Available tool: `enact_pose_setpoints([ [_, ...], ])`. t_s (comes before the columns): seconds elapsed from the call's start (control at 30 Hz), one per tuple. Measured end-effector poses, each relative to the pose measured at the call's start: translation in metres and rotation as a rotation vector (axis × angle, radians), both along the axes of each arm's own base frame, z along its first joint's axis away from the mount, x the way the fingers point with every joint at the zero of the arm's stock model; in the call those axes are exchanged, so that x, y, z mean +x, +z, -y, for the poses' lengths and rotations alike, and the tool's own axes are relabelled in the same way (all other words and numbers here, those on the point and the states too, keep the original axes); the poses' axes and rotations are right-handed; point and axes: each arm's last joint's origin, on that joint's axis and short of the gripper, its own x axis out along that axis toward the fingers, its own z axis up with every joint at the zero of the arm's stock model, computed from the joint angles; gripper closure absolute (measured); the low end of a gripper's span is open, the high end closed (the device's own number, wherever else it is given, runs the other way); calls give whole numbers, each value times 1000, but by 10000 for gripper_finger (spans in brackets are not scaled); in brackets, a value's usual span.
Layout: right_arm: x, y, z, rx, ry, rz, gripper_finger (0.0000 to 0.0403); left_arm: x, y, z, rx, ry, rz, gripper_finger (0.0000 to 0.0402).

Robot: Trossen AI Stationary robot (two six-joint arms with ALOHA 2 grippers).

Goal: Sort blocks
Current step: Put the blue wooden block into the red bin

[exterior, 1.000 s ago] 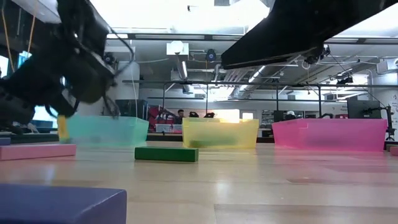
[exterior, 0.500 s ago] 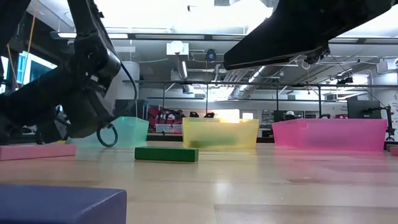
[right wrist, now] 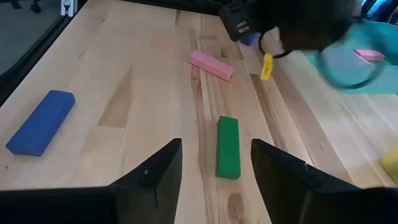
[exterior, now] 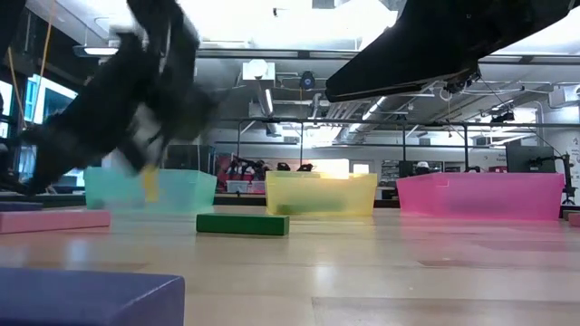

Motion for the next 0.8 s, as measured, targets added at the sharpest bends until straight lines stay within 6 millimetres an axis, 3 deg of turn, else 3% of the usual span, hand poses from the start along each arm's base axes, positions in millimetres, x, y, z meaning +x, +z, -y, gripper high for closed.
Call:
enact_pose_setpoints([
  [0.17, 0, 0, 0, -5, 2, -1, 227, 33, 62, 29, 126, -100, 416, 401],
  [0.33, 0, -1, 1, -23, 8, -11, 227, 15, 96, 33, 258, -83, 614, 401],
  [0.53, -1, -1, 1, -25, 7, -17, 227, -27, 90, 27, 168, -98, 590, 374],
  [0.67, -1, -1, 0, -23, 7, -14, 227, -48, 77, 23, 56, -151, 529, 314],
  [0.8, -1, -1, 0, -22, 7, -13, 227, -54, 61, 21, -6, -187, 492, 238],
])
